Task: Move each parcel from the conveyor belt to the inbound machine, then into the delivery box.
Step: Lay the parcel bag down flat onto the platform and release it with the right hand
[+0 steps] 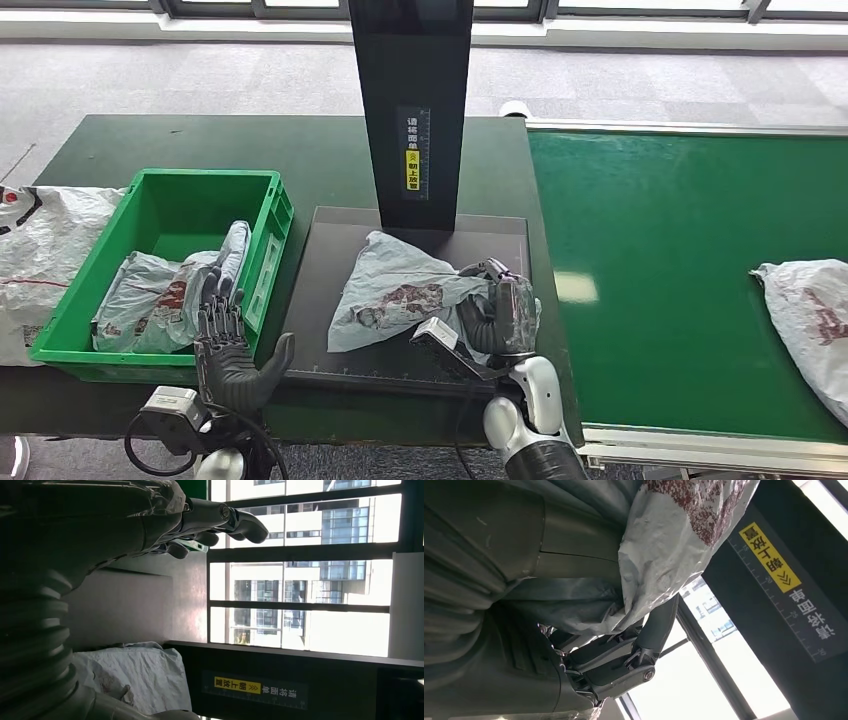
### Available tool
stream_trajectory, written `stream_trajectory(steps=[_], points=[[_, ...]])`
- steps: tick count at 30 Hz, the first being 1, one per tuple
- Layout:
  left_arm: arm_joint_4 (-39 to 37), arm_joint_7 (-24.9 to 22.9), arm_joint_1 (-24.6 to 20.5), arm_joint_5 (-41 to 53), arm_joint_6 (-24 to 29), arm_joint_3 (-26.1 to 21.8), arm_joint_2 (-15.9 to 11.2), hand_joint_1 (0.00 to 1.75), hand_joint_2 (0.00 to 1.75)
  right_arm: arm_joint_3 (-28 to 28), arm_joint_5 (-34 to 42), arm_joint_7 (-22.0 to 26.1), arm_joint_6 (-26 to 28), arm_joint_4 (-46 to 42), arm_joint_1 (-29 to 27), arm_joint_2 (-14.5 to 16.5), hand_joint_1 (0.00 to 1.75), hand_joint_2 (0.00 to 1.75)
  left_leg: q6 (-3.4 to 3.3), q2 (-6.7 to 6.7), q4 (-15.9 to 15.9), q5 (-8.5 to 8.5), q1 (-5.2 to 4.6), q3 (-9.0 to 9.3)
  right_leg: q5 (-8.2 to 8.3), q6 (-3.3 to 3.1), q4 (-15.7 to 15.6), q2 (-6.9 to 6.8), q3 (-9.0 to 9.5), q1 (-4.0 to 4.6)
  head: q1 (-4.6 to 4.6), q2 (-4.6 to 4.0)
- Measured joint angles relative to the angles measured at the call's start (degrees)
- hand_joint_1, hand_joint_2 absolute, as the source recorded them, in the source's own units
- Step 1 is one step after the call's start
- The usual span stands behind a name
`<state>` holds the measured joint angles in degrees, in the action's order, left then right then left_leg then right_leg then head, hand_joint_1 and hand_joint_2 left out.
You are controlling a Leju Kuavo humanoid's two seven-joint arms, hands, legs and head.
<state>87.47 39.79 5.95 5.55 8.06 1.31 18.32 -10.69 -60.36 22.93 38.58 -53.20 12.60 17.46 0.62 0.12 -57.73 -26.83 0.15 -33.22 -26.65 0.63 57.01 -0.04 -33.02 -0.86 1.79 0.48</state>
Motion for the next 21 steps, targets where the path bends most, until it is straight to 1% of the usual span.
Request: stream_trajectory(steps=[1,4,5,9,21], points=[[0.0,0.0,0.0,0.0,0.0,0.0,0.0,0.00,1.75,0.0,0.1,0.0,0.1,0.4,0.0,-0.1,1.35,1.75,0.00,0.00,0.0,0.00,0.00,0.00,0.00,0.00,0.0,0.00,0.00,0.00,0.00,0.00],[0.0,0.0,0.0,0.0,0.2,0.0,0.0,0.00,1.75,-0.1,0.3,-0.3,0.0,1.6,0.1,-0.2,0.05,1.75,0.00,-0.01,0.0,0.00,0.00,0.00,0.00,0.00,0.0,0.00,0.01,0.00,0.00,0.00],[0.0,0.0,0.0,0.0,0.3,0.0,0.0,0.00,1.75,-0.3,0.1,-0.8,-0.3,2.1,0.2,-0.3,0.00,1.75,0.00,-0.01,0.0,0.00,0.00,0.00,0.00,0.00,0.0,0.00,0.01,0.00,0.00,0.00],[0.0,0.0,0.0,0.0,0.4,0.0,-0.1,0.00,1.75,-1.2,-1.1,-3.1,-2.4,5.0,1.0,-0.6,0.00,1.75,0.00,0.00,0.0,0.00,0.00,0.01,0.00,0.00,0.0,0.01,0.01,0.00,0.00,0.00],[-0.4,0.2,-0.1,0.0,0.6,0.0,-0.2,0.00,1.75,-2.0,-0.9,-3.4,-3.2,8.4,1.8,-0.8,0.00,1.75,0.00,0.00,0.0,0.00,0.00,0.01,0.00,0.00,0.0,0.01,0.01,0.00,0.01,0.00]])
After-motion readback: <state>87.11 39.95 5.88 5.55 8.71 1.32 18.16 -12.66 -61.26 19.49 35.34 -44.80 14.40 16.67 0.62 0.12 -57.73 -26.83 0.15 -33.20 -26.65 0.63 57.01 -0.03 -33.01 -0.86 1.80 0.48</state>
